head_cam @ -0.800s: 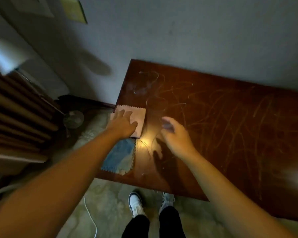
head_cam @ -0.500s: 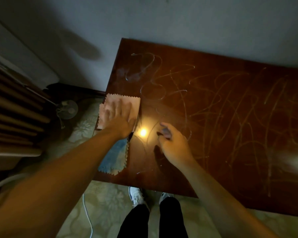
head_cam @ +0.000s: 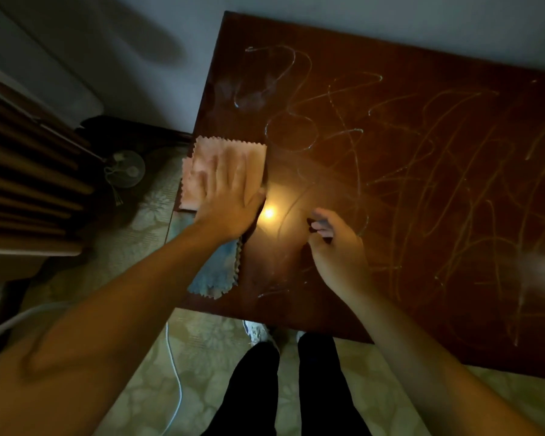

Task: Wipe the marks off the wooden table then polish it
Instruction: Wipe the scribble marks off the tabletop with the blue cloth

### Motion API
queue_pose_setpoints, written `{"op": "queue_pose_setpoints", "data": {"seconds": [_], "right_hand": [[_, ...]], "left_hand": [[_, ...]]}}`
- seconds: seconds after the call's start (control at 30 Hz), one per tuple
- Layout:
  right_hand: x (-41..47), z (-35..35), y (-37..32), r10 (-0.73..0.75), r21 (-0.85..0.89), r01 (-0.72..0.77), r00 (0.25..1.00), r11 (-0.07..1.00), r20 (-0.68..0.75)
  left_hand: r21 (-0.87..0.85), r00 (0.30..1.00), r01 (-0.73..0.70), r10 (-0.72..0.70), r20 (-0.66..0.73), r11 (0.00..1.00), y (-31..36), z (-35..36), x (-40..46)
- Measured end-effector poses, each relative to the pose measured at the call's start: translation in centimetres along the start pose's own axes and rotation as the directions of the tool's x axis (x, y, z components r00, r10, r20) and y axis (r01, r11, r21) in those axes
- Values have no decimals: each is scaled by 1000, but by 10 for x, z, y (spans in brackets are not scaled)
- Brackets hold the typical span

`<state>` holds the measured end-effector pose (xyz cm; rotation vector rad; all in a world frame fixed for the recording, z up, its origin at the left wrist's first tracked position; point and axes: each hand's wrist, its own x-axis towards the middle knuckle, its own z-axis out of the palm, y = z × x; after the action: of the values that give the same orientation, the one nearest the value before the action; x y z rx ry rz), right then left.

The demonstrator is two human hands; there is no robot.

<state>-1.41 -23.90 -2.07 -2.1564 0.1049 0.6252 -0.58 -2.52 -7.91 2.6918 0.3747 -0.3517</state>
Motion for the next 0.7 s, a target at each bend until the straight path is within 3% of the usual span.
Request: {"op": "queue_pose_setpoints", "data": {"seconds": [0.07,0.13,0.3,0.53,0.7], "right_hand": [[-4,10,0,-41,-53,41,999,998,9],[-11,25,1,-82,-92,84,996,992,27],[-28,52,6,-147,-97,147,989,984,-1],[-38,57,16,-174,-94,167,982,982,-74],[-46,57,22,-274,-196,251,956,948,-103]], "left_hand": [[10,985,-21,23,-169,1000,-13,0,-33],[18,966,50,-44,-253,999,-27,11,-74],[185,983,126,-97,-158,975,-38,48,-121],[148,973,130,-97,-211,980,-21,65,-128],[127,990,74,-57,-128,989,26,85,-142]]}}
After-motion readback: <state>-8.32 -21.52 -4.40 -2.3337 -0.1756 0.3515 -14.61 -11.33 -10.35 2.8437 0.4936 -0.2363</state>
